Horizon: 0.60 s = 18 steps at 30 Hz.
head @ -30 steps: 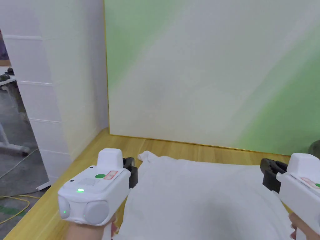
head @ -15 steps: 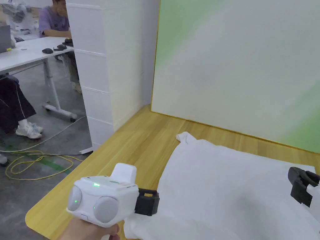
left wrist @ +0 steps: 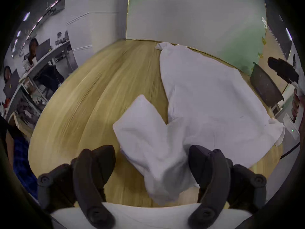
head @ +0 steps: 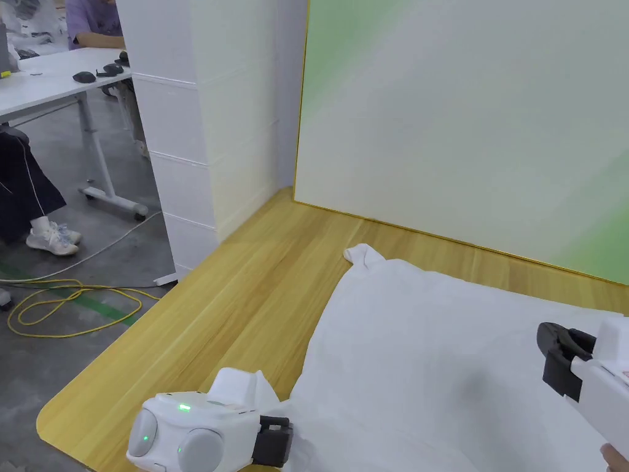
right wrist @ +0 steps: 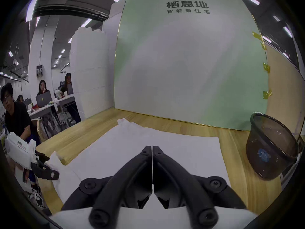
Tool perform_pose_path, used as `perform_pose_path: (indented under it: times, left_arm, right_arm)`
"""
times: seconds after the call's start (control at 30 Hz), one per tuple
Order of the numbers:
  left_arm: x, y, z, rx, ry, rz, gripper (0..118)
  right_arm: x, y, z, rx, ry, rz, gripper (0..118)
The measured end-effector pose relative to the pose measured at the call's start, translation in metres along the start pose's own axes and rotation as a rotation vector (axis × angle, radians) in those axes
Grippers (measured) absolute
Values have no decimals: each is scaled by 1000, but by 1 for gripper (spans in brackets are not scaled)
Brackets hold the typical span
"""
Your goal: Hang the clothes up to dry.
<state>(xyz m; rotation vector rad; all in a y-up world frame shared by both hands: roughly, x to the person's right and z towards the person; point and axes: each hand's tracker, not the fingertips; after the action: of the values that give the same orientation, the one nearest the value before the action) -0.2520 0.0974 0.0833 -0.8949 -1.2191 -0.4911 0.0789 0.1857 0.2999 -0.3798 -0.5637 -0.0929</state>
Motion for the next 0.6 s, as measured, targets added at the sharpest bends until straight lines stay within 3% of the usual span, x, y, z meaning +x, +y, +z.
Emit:
perform_pose_path:
  times: [0.07, 0.1, 0.13, 0.33, 0.43, 0.53, 0.57, 0.6]
  left_arm:
    - [1, -1, 5, 44, -1, -30, 21]
    - [-2, -1, 9, 52, -51, -17, 16]
    - [-3, -2, 10, 22, -114, 26, 16]
    - [0, -3, 6, 33, -69, -13, 16]
    - [-3, -3, 6, 49, -56, -47, 16]
    - [-1, -3, 5, 49, -54, -59, 15]
    - [0, -5, 6, 51, -51, -65, 16]
    - [0, -5, 6, 53, -49, -66, 15]
  right_arm:
    - [-2, 4, -6, -8, 8, 22, 0]
    - [-3, 8, -12, -16, 14, 36, 0]
    - [-4, 11, -16, -20, 17, 44, 0]
    - [-19, 55, -66, -56, 92, 78, 0]
    - [-37, 89, -110, -98, 148, 127, 0]
    - [-55, 120, -166, -193, 221, 119, 0]
    - [-61, 129, -190, -256, 256, 108, 4]
    - [-70, 138, -216, -332, 291, 104, 26]
